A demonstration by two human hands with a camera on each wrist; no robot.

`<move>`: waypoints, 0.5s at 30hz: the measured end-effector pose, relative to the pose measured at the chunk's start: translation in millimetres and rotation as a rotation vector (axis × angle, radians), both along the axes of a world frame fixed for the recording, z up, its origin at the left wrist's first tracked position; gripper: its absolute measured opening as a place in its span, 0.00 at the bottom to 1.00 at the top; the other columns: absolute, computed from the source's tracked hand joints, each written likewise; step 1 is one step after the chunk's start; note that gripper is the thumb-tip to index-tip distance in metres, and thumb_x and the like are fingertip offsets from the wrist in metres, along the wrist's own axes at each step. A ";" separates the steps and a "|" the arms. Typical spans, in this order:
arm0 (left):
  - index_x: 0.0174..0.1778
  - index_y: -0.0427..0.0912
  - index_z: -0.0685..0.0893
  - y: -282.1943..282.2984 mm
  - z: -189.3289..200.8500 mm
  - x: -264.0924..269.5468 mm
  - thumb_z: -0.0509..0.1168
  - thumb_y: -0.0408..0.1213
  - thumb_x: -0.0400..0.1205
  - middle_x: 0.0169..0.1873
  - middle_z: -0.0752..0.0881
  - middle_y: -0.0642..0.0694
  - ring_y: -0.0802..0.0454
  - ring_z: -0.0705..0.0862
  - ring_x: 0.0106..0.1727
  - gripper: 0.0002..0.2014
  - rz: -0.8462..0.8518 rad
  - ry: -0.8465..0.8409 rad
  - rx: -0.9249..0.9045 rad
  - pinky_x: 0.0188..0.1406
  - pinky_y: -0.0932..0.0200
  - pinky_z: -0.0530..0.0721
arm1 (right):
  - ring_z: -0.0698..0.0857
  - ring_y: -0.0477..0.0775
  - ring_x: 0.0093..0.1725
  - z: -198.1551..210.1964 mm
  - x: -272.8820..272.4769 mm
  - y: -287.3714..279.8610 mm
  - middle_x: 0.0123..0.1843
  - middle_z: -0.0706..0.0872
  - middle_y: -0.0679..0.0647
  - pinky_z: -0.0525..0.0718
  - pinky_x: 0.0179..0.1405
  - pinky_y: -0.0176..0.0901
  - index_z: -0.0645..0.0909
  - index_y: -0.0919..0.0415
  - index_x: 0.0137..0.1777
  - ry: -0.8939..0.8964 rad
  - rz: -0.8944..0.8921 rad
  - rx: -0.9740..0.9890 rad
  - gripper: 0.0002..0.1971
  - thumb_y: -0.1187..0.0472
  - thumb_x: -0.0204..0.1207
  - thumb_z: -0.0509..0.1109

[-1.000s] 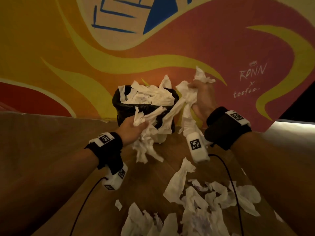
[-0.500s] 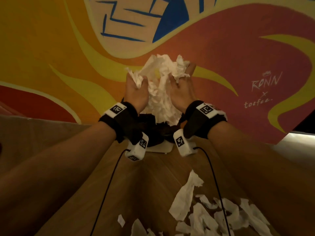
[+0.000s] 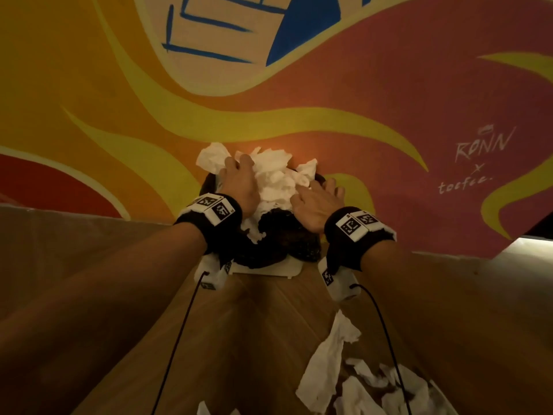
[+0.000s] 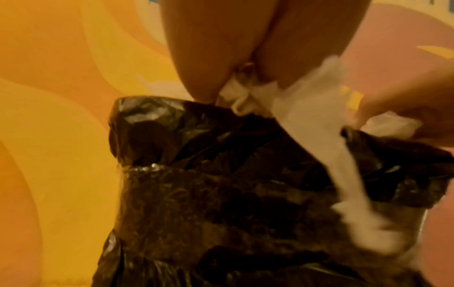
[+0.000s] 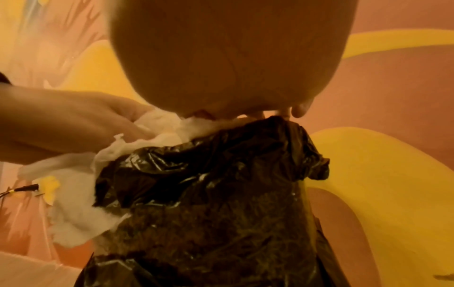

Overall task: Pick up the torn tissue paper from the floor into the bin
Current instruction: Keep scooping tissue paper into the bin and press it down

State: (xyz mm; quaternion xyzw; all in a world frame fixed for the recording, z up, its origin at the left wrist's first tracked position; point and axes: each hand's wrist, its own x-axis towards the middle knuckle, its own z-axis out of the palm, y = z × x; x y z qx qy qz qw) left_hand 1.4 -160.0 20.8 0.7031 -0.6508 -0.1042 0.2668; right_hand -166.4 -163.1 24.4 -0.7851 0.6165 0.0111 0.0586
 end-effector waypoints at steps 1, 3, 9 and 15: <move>0.68 0.38 0.68 -4.4 -0.3 1.9 0.58 0.31 0.83 0.65 0.69 0.33 0.32 0.73 0.62 0.17 -0.023 -0.034 0.034 0.62 0.40 0.75 | 0.62 0.71 0.70 -1.1 0.8 -2.3 0.76 0.67 0.62 0.62 0.69 0.64 0.70 0.58 0.70 0.018 0.013 0.013 0.21 0.51 0.82 0.50; 0.68 0.38 0.72 -10.7 1.0 5.8 0.60 0.34 0.83 0.66 0.71 0.33 0.31 0.75 0.63 0.17 -0.077 -0.091 0.087 0.63 0.42 0.75 | 0.62 0.74 0.72 -2.8 2.4 -8.9 0.75 0.65 0.63 0.65 0.70 0.63 0.71 0.61 0.69 0.000 0.055 0.047 0.19 0.60 0.79 0.58; 0.41 0.45 0.74 0.0 6.2 13.9 0.39 0.53 0.82 0.44 0.72 0.38 0.38 0.67 0.56 0.22 -0.136 -0.423 0.275 0.60 0.38 0.69 | 0.77 0.60 0.54 -11.9 5.1 -11.0 0.64 0.69 0.59 0.82 0.53 0.50 0.74 0.56 0.66 -0.497 0.043 -0.226 0.24 0.76 0.72 0.67; 0.50 0.36 0.88 -1.6 20.0 17.6 0.58 0.39 0.85 0.54 0.87 0.41 0.47 0.79 0.46 0.15 -0.257 -0.194 0.443 0.48 0.51 0.79 | 0.85 0.58 0.49 -8.0 9.9 -16.4 0.55 0.87 0.62 0.79 0.44 0.39 0.87 0.62 0.57 -0.455 0.120 -0.191 0.11 0.66 0.80 0.65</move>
